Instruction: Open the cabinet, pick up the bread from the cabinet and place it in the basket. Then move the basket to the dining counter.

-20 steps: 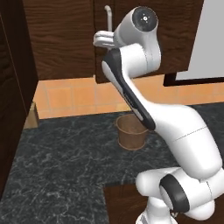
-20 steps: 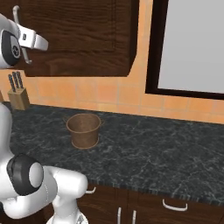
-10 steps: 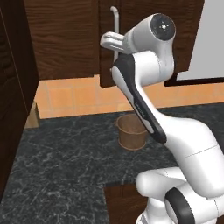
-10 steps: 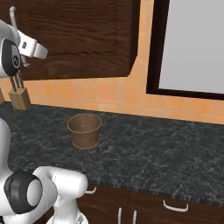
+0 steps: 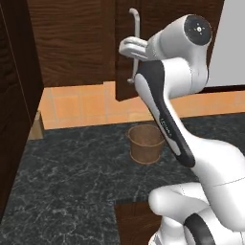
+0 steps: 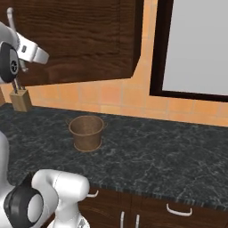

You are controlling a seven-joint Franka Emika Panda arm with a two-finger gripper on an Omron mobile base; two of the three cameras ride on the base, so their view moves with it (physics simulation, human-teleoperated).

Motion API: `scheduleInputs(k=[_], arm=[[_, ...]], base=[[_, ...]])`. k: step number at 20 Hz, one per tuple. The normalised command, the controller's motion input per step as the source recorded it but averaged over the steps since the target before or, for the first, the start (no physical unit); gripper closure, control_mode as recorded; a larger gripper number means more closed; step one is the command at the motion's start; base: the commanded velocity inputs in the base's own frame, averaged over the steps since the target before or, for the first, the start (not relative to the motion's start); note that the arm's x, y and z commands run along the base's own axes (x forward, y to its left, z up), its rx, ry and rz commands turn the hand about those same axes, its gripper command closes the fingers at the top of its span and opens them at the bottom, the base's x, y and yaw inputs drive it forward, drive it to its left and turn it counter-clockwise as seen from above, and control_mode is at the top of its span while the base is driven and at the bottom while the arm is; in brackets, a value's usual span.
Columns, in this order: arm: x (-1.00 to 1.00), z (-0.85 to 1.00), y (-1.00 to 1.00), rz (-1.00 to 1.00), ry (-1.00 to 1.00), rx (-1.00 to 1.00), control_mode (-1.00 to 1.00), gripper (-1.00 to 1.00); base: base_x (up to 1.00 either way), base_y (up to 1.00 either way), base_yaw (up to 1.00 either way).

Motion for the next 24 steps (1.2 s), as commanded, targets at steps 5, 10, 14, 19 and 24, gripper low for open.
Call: scheduleInputs(k=[5,10,14,19,24], arm=[[-0.32,-0.3,-1.0,0.23,-0.1,0.0,-1.0,1.0],[-0.36,-0.21,-1.0,0.3,-0.21,0.0,-1.0,1.0],[-0.34,-0.14,-1.0,0.25,-0.1,0.0,-1.0,1.0],[-0.21,-0.07,-1.0,0.17,0.0,0.0,-1.0,1.0],[0.0,-0.16,-1.0,0.02,0.01,0.0,-1.0,1.0]], base=[[0.0,0.0,0.0],[0.0,0.0,0.0],[0.0,0.0,0.0],[0.0,0.0,0.0],[0.0,0.0,0.0]])
